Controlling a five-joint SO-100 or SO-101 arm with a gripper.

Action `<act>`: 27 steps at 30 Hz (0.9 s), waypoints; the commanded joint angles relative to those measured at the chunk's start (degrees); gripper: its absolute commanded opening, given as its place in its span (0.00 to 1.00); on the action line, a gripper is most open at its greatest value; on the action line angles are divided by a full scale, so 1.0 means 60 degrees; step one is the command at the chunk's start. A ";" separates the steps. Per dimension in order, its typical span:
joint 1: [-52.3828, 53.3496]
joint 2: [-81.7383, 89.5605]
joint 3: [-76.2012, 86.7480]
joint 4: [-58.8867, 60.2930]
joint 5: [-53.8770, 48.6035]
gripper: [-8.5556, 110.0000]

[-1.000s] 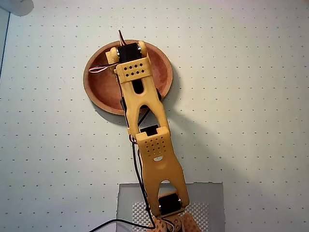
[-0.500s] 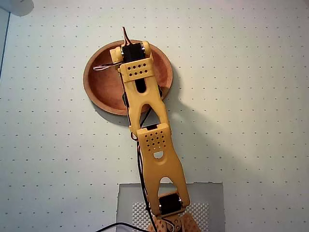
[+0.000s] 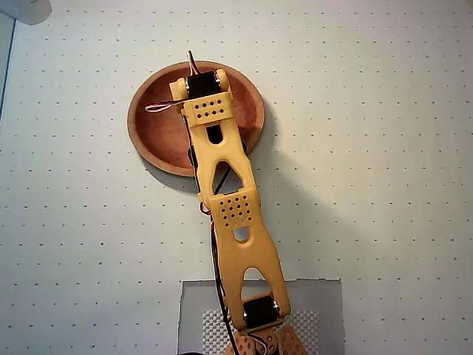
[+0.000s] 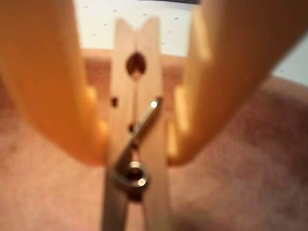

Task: Grasp a clothespin and put it in the bowl.

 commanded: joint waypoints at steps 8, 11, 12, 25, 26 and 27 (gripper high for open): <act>-0.0073 0.0278 -0.0601 -0.0044 0.0044 0.04; -0.0073 0.0278 -0.0601 -0.0044 0.0103 0.06; -0.0073 0.0278 -0.0601 -0.0029 0.0103 0.07; -0.0073 0.0308 -0.0557 0.0044 -0.0015 0.19; -0.0073 0.0337 -0.0527 0.0044 -0.0015 0.19; -0.0073 0.0381 -0.0513 0.0044 -0.0015 0.19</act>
